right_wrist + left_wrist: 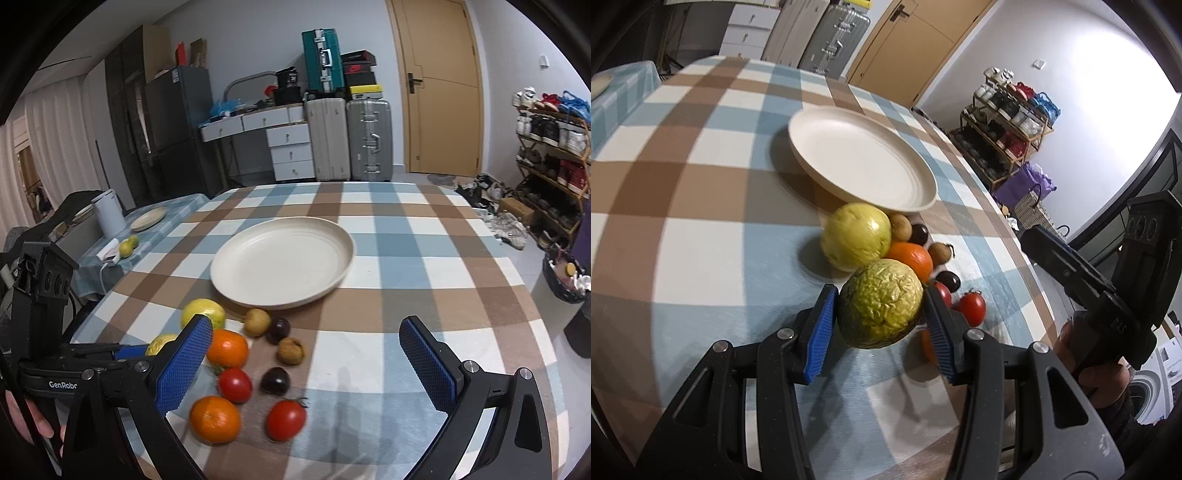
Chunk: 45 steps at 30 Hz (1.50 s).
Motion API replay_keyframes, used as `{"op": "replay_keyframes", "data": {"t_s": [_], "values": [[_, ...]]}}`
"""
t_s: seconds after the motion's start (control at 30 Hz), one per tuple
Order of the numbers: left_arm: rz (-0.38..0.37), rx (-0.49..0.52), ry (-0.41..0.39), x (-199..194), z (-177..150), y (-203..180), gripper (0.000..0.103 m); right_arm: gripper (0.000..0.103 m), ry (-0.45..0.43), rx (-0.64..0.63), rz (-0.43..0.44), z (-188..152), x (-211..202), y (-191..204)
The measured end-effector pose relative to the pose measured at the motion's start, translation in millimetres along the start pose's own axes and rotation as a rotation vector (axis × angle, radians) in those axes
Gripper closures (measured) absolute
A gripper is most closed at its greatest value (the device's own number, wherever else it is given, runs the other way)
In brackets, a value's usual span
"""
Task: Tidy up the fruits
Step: 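Grasp the wrinkled yellow-green citrus with the left gripper and lift it, then grasp the smooth yellow citrus with the right gripper while the left gripper holds its citrus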
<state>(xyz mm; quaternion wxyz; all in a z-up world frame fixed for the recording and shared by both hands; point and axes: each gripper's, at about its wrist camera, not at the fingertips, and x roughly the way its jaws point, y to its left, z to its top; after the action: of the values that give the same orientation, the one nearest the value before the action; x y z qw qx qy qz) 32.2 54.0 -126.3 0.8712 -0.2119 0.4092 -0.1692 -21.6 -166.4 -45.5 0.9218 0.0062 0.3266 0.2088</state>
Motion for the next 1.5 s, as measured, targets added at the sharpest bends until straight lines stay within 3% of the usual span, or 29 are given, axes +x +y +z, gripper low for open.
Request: {"op": "replay_keyframes", "data": {"t_s": [0.33,0.53,0.93,1.27,1.37,1.43,1.5], "values": [[0.053,-0.05,-0.084,-39,18,48,0.058,0.0,0.095,-0.033,0.166,14,36,32],[0.084,-0.083,-0.116,-54,22,74,0.058,0.0,0.157,-0.069,0.216,19,61,58],[0.124,-0.1,-0.139,-65,21,97,0.058,0.0,0.251,-0.181,0.207,14,93,96],[0.123,-0.111,-0.133,-60,17,98,0.058,0.001,0.277,-0.296,0.142,6,107,117],[0.123,-0.114,-0.132,-59,17,99,0.058,0.005,0.283,-0.358,0.109,1,110,124],[0.124,-0.114,-0.13,-59,17,99,0.058,0.013,0.292,-0.378,0.09,-1,112,127],[0.128,-0.114,-0.129,-57,17,100,0.058,0.029,0.315,-0.379,0.09,-2,117,126]]}}
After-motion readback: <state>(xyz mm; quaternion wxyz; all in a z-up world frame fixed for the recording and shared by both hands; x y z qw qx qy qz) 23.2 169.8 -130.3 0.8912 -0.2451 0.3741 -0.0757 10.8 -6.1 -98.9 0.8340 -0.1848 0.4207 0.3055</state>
